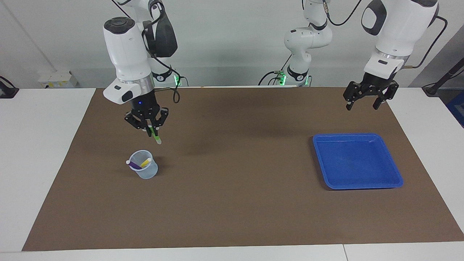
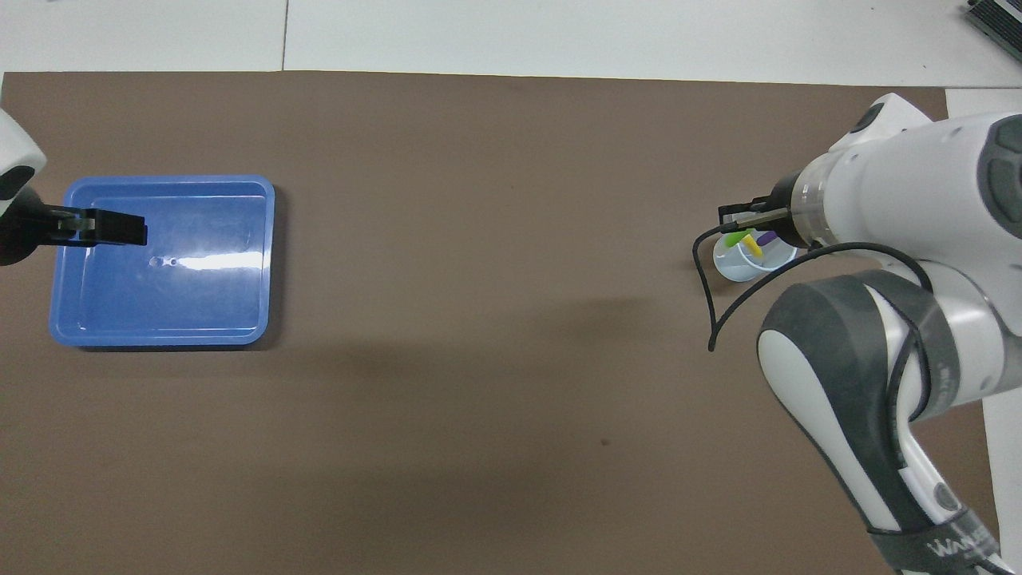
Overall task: Transfer and insert pens with both arms
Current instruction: 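Lower the green pen into the white cup and open the right gripper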
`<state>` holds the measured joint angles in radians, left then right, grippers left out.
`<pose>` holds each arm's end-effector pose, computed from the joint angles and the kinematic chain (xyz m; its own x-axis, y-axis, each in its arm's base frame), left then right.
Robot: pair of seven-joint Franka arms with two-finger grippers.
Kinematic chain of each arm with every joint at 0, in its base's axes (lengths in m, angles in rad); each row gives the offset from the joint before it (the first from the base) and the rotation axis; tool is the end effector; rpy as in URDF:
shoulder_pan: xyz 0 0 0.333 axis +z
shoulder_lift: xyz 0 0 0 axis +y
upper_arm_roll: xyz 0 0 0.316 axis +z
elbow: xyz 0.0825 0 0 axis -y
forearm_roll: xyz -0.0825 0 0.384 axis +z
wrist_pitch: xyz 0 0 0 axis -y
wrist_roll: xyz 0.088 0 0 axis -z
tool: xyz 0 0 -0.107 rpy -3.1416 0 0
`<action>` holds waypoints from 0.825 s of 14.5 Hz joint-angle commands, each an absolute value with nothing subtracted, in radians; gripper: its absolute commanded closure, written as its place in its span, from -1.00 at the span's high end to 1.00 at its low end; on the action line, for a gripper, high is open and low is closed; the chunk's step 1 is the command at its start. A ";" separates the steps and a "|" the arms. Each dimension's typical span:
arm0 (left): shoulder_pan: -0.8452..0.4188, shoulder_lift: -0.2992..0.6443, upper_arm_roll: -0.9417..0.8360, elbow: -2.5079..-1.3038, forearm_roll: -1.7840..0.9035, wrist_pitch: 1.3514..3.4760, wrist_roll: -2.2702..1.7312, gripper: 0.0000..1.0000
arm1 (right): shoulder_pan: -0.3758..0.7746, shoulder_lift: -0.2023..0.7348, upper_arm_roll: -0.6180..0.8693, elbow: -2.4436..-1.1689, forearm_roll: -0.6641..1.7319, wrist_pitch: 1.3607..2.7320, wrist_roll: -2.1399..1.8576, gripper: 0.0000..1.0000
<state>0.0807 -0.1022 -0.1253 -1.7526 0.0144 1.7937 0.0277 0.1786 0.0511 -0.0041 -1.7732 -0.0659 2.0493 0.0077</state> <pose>0.5412 -0.0262 0.6137 0.9871 -0.0761 0.1411 -0.0724 -0.9969 -0.0310 0.5921 0.1008 0.5434 0.9559 0.1916 0.2226 0.1821 -0.9813 0.0623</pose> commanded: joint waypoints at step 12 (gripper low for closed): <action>0.083 -0.120 -0.144 -1.654 0.025 1.597 0.132 1.00 | 0.061 0.107 0.012 -1.861 -0.089 2.290 -0.195 -1.00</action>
